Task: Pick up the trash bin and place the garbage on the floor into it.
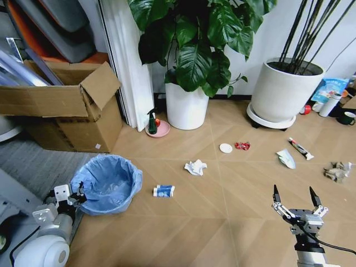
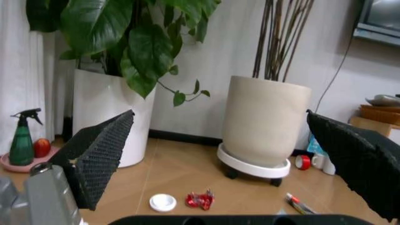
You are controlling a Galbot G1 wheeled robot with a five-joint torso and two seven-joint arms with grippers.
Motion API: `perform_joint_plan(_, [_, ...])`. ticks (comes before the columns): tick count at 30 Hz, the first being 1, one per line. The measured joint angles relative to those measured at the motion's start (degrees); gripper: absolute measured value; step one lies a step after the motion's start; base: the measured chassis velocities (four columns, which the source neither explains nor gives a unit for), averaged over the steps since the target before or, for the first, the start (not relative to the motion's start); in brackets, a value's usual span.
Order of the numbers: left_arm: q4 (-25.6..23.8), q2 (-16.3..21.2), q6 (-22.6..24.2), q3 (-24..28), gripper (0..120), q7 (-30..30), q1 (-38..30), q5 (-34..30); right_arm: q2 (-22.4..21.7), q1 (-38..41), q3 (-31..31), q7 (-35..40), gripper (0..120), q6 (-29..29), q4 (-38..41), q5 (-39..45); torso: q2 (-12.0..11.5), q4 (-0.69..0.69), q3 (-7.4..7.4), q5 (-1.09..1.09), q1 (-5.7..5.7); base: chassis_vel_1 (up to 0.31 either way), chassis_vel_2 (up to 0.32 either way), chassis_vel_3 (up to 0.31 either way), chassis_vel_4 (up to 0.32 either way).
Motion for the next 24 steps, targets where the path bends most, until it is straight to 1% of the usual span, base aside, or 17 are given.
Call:
perform_joint_plan(1, [-0.02, -0.02, -0.01, 0.02, 1, 0.0, -0.02, 0.05, 0.0, -0.01, 0.01, -0.02, 100, 0.08, 0.0, -0.01, 0.01, -0.01, -0.02, 0.06, -0.01, -0.151, 0.239, 0.161, -0.269])
perform_joint_plan(2, [-0.01, -0.07, -0.01, 0.08, 1, 0.0, 0.01, 0.12, 0.0, -0.03, 0.02, -0.07, 100, 0.19, -0.01, -0.03, 0.0, -0.01, 0.0, 0.0, -0.01, -0.151, 0.255, 0.161, -0.267])
perform_joint_plan(5, [-0.01, -0.08, -0.02, 0.08, 1, 0.01, 0.01, 0.17, 0.0, -0.02, 0.05, -0.16, 100, 0.31, -0.01, -0.05, 0.0, -0.02, -0.01, 0.03, -0.01, -0.153, 0.257, 0.159, -0.264])
perform_joint_plan(8, [0.04, -0.05, -0.04, 0.09, 1, 0.0, 0.02, 0.19, 0.01, 0.05, 0.08, -0.54, 100, 0.59, -0.05, -0.12, 0.0, 0.01, 0.0, 0.03, 0.0, -0.155, 0.278, 0.154, -0.253])
perform_joint_plan(12, [0.04, 0.01, -0.04, 0.08, 1, 0.01, -0.04, 0.2, 0.02, 0.09, 0.09, -0.62, 100, 0.77, -0.05, -0.17, 0.0, -0.01, 0.0, 0.0, 0.0, -0.144, 0.26, 0.136, -0.251])
perform_joint_plan(18, [0.04, -0.03, -0.05, 0.2, 1, -0.01, -0.05, 0.2, -0.01, 0.24, 0.13, -1.14, 100, 1.61, -0.29, -0.2, 0.0, -0.02, -0.01, 0.01, 0.0, -0.142, 0.233, 0.137, -0.236])
perform_joint_plan(21, [0.04, 0.03, -0.05, 0.31, 1, -0.01, -0.01, 0.21, -0.07, 0.29, 0.1, -1.29, 100, 1.7, -0.45, -0.17, 0.0, 0.0, 0.0, 0.02, 0.0, -0.122, 0.157, 0.13, -0.172])
perform_joint_plan(24, [-0.06, 0.27, -0.05, 0.44, 1, -0.02, 0.06, 0.23, -0.28, 0.35, -0.14, -1.4, 100, 1.69, -0.78, -0.14, 0.0, 0.0, 0.0, 0.02, 0.01, -0.078, 0.077, 0.065, -0.039])
